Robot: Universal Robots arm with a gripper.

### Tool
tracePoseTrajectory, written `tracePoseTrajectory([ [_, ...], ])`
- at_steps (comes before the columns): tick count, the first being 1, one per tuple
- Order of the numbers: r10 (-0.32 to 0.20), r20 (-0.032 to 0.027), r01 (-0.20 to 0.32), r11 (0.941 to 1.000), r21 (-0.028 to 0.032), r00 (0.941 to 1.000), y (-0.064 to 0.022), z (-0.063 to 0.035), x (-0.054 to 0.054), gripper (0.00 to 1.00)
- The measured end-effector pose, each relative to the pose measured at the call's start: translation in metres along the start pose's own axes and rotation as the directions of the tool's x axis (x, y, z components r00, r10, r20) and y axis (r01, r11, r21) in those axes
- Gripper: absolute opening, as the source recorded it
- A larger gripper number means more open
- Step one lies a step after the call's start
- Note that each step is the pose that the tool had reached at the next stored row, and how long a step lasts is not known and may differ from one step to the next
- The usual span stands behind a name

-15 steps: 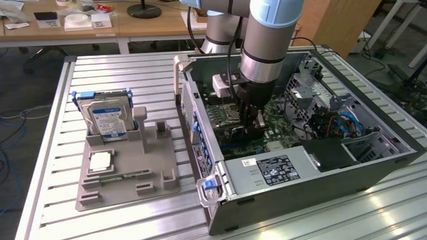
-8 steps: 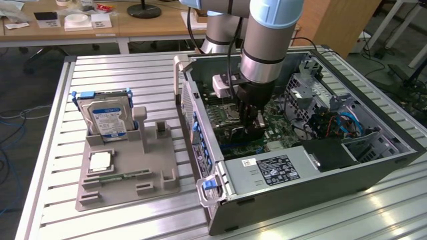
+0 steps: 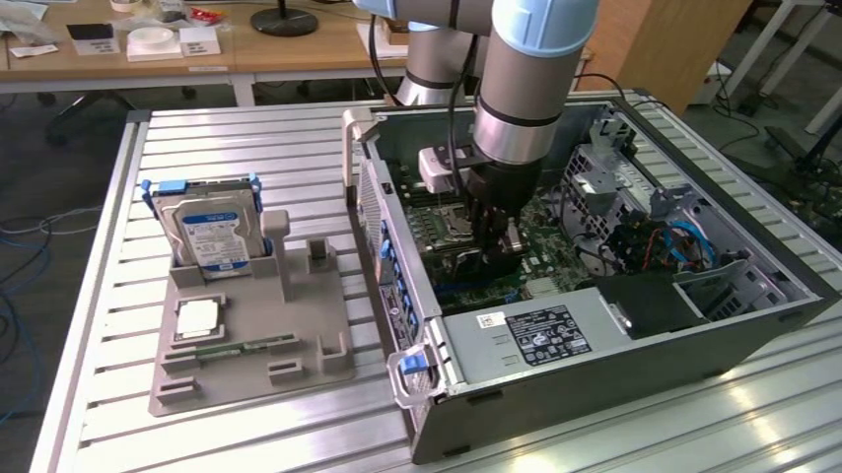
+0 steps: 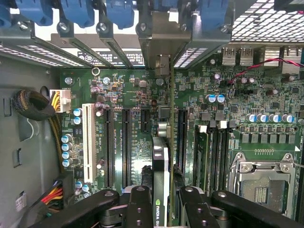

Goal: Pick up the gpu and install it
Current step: 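Insert the gpu into the slot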

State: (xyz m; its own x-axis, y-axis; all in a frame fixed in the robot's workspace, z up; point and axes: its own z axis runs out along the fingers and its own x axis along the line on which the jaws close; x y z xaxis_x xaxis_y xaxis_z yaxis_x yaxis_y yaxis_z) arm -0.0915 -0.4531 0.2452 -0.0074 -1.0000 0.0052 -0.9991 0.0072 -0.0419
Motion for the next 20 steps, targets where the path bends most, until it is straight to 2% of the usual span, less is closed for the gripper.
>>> tracePoseTrajectory([
  [20,0.000,0.0006,0.000,1.0000,0.0001,1.0000,0.0020,0.0026,0.0000,0.27],
])
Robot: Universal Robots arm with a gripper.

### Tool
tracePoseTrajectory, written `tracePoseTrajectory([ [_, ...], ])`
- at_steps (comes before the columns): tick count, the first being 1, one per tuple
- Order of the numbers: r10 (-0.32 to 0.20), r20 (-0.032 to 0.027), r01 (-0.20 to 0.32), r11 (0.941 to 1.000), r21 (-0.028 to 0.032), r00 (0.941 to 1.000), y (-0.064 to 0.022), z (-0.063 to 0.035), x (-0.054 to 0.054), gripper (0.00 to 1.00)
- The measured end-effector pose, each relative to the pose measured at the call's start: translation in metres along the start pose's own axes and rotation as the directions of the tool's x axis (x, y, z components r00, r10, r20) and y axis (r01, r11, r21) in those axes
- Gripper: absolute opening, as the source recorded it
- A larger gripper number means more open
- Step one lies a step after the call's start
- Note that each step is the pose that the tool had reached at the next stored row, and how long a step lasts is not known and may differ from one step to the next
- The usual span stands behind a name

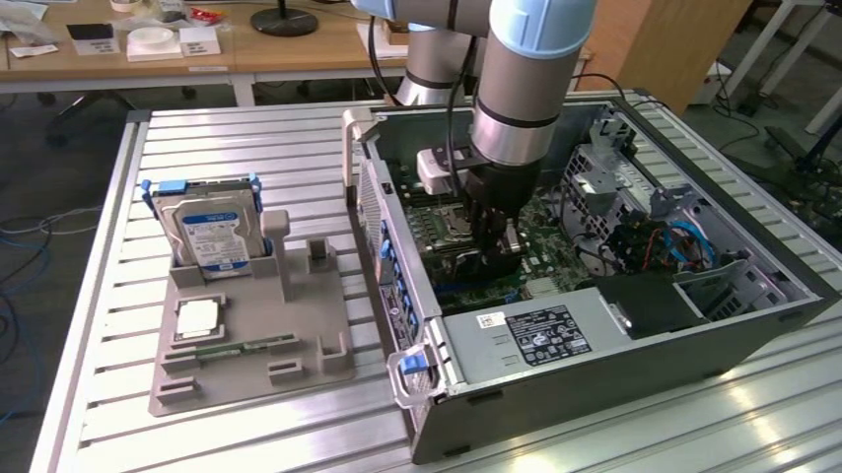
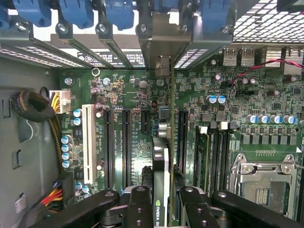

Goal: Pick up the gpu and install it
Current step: 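Insert the gpu into the slot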

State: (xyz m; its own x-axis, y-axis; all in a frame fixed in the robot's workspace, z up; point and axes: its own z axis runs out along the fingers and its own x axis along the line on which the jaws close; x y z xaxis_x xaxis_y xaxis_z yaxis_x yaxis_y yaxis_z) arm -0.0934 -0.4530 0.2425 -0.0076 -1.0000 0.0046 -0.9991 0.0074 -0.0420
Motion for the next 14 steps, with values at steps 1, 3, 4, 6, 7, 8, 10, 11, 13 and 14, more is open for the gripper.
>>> tracePoseTrajectory([
  [1,0.000,-0.0002,0.000,1.0000,0.0001,1.0000,0.0001,0.0001,0.0000,0.27],
  [3,0.000,-0.0004,0.000,1.0000,0.0001,1.0000,0.0001,0.0001,0.0000,0.27],
  [4,0.000,-0.0004,0.000,1.0000,0.0001,1.0000,0.0001,0.0001,0.0000,0.27],
  [6,0.000,-0.0004,0.000,1.0000,0.0001,1.0000,0.0000,0.0001,0.0000,0.27],
  [7,0.000,-0.0005,0.000,1.0000,0.0001,1.0000,0.0001,0.0001,0.0001,0.27],
  [8,0.000,-0.0008,0.000,1.0000,0.0000,1.0000,0.0001,0.0005,0.0000,0.27],
  [10,0.000,-0.0002,0.000,1.0000,0.0004,1.0000,0.0001,0.0020,0.0000,0.27],
  [11,0.000,-0.0003,0.000,1.0000,0.0003,1.0000,0.0001,0.0019,0.0000,0.27],
  [13,0.000,-0.0003,0.000,1.0000,0.0002,1.0000,0.0003,0.0019,0.0000,0.27],
  [14,0.000,-0.0004,0.000,1.0000,0.0001,1.0000,0.0002,0.0019,0.0000,0.27],
])
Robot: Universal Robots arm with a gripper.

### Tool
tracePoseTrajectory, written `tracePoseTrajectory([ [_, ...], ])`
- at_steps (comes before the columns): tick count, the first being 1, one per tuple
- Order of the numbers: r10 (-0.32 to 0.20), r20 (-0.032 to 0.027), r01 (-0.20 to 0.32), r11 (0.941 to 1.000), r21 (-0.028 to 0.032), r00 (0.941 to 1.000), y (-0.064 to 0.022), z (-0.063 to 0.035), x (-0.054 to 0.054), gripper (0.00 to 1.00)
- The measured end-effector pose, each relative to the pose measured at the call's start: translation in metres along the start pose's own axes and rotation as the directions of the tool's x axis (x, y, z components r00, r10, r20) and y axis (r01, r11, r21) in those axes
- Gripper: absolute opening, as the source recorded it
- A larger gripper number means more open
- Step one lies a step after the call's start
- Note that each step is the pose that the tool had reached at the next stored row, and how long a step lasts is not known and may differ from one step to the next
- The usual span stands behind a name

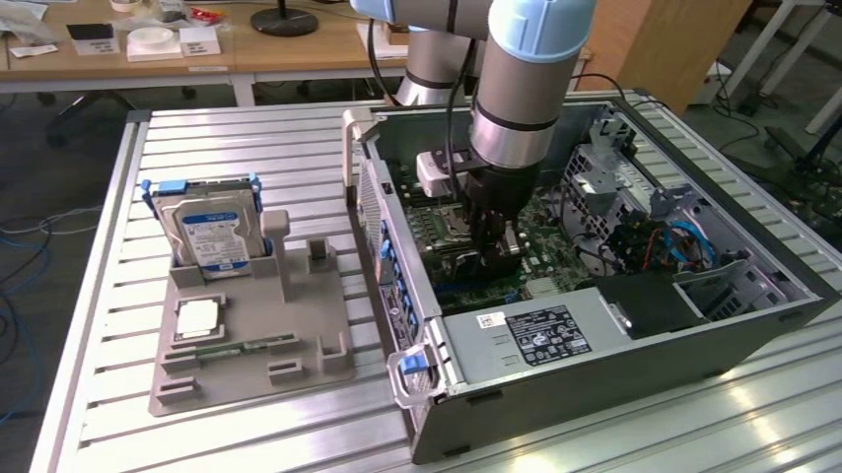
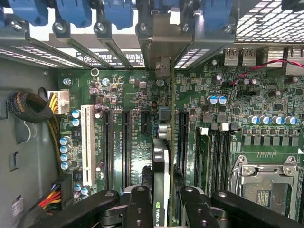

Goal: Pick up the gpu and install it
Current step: 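Insert the gpu into the slot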

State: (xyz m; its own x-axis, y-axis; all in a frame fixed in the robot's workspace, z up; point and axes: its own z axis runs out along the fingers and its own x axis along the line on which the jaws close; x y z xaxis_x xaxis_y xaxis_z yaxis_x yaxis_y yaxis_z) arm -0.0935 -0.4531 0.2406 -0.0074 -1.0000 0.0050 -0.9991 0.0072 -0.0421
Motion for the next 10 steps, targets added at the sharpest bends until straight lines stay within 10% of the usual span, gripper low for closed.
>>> tracePoseTrajectory([
  [10,0.000,0.0000,0.000,1.0000,0.0000,1.0000,0.0000,0.0000,0.0000,0.27],
])
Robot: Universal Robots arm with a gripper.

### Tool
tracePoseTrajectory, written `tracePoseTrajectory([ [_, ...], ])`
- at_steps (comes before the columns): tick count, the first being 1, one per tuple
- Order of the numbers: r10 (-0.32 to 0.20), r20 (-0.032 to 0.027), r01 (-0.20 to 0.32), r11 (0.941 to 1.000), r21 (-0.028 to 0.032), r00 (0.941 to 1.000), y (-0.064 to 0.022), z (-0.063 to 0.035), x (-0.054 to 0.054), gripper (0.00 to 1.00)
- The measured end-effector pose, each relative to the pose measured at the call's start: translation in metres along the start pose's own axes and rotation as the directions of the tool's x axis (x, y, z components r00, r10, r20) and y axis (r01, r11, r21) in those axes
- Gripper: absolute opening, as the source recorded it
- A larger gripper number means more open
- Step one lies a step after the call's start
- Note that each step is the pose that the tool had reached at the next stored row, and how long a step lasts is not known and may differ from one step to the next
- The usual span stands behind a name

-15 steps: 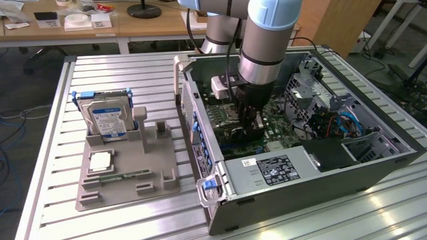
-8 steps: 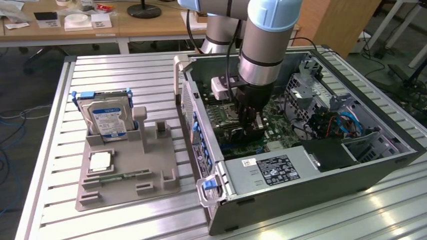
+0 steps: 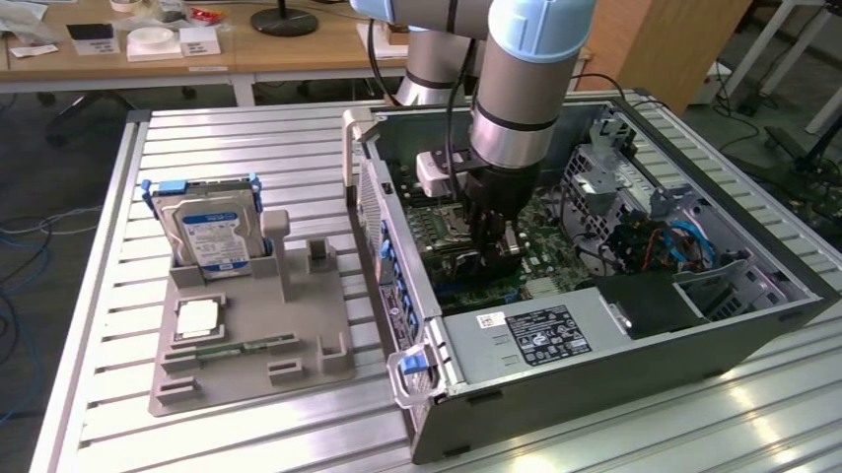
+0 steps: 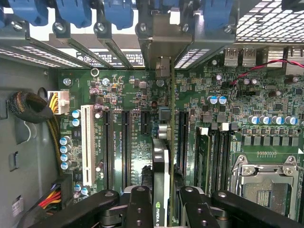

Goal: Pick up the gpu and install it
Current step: 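Insert the gpu into the slot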

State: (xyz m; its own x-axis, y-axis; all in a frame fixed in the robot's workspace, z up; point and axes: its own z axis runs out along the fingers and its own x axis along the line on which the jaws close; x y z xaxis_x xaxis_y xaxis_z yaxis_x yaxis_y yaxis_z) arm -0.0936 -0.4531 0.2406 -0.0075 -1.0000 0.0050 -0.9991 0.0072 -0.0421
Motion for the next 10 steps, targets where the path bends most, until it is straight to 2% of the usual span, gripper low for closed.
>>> tracePoseTrajectory([
  [5,0.000,0.0004,0.000,1.0000,0.0000,1.0000,0.0002,0.0001,-0.0001,0.27],
  [6,0.000,0.0003,0.000,1.0000,0.0002,1.0000,0.0001,0.0001,-0.0001,0.33],
  [7,0.000,0.0001,0.000,1.0000,0.0000,1.0000,0.0001,0.0001,0.0000,0.33],
  [8,0.000,0.0000,0.000,1.0000,0.0000,1.0000,0.0000,0.0000,0.0000,0.40],
  [10,0.000,0.0000,0.000,1.0000,0.0000,1.0000,0.0000,0.0000,0.0000,0.40],
])
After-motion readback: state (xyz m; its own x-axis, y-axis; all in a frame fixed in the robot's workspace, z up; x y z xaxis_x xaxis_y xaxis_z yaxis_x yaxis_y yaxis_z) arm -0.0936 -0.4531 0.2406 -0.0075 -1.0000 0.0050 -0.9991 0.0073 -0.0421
